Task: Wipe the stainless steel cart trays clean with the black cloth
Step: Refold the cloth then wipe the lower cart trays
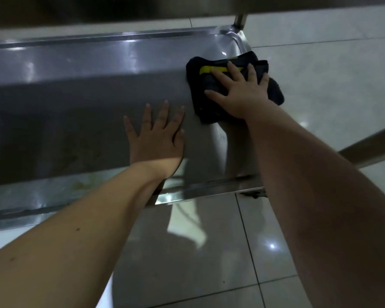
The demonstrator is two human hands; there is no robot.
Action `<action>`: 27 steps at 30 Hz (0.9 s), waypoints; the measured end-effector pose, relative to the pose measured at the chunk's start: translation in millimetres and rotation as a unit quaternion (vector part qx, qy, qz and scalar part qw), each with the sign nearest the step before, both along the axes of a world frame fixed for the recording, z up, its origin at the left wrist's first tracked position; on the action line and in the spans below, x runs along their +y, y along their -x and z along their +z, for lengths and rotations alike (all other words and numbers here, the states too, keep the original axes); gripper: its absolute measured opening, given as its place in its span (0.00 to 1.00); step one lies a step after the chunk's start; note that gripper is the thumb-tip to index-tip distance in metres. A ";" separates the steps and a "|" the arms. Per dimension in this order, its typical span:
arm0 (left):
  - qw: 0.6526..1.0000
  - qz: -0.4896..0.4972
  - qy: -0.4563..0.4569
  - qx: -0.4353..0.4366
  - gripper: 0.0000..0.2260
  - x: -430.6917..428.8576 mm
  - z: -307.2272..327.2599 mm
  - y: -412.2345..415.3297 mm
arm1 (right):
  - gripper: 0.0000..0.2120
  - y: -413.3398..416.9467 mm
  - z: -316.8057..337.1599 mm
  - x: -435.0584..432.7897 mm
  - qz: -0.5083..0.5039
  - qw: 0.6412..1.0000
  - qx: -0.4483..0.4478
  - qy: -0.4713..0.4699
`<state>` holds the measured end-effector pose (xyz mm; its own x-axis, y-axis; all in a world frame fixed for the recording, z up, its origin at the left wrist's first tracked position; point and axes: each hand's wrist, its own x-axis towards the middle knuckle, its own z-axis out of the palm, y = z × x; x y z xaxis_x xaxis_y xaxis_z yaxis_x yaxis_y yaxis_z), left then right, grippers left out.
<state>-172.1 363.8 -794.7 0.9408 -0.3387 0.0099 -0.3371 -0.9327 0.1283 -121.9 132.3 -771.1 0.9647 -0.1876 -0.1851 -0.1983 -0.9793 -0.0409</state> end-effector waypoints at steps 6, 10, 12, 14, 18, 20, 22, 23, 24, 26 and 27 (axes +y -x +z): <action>1.000 -0.001 0.001 -0.002 0.26 -2.1 -2.5 -0.7 | 0.34 84.2 1.1 25.5 -0.047 0.999 -0.009 -0.015; 1.000 0.000 0.001 -0.015 0.25 -1.6 -5.2 -0.9 | 0.34 153.1 0.9 57.9 -0.074 0.997 0.009 -0.005; 1.000 -0.003 -0.006 -0.010 0.24 -1.4 -3.7 -0.6 | 0.34 164.6 0.4 67.6 -0.075 0.997 0.016 0.005; 1.000 -0.003 -0.011 0.006 0.24 -0.8 -0.8 -0.2 | 0.34 163.8 1.9 69.4 -0.077 0.997 0.013 0.005; 0.994 -0.033 0.069 0.072 0.24 14.4 8.9 -10.8 | 0.34 161.2 1.0 70.0 -0.081 0.997 0.017 0.007; 0.980 -0.107 0.139 0.095 0.25 40.4 22.2 -17.9 | 0.34 161.5 0.5 71.1 -0.085 0.996 0.019 0.013; 0.972 -0.181 0.116 0.096 0.24 78.1 34.3 -22.6 | 0.34 160.1 1.0 72.0 -0.088 0.996 0.026 0.018; 0.974 -0.196 0.079 0.086 0.25 101.2 37.2 -25.2 | 0.34 159.3 1.4 72.7 -0.088 0.995 0.031 0.023; 0.977 -0.195 0.037 0.074 0.26 124.6 39.0 -27.4 | 0.34 158.7 1.5 73.1 -0.088 0.995 0.034 0.027; 0.984 -0.159 -0.029 0.075 0.29 165.1 39.3 -28.2 | 0.34 158.3 2.0 72.7 -0.090 0.995 0.040 0.030; 0.985 -0.140 -0.047 0.085 0.30 181.1 35.6 -27.3 | 0.34 158.4 2.3 72.2 -0.089 0.995 0.042 0.030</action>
<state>-144.9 544.9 -759.1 0.7955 -0.5775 -0.1835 -0.5643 -0.8164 0.1228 -280.3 204.6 -768.8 0.8969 -0.3670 -0.2467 -0.3691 -0.9286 0.0397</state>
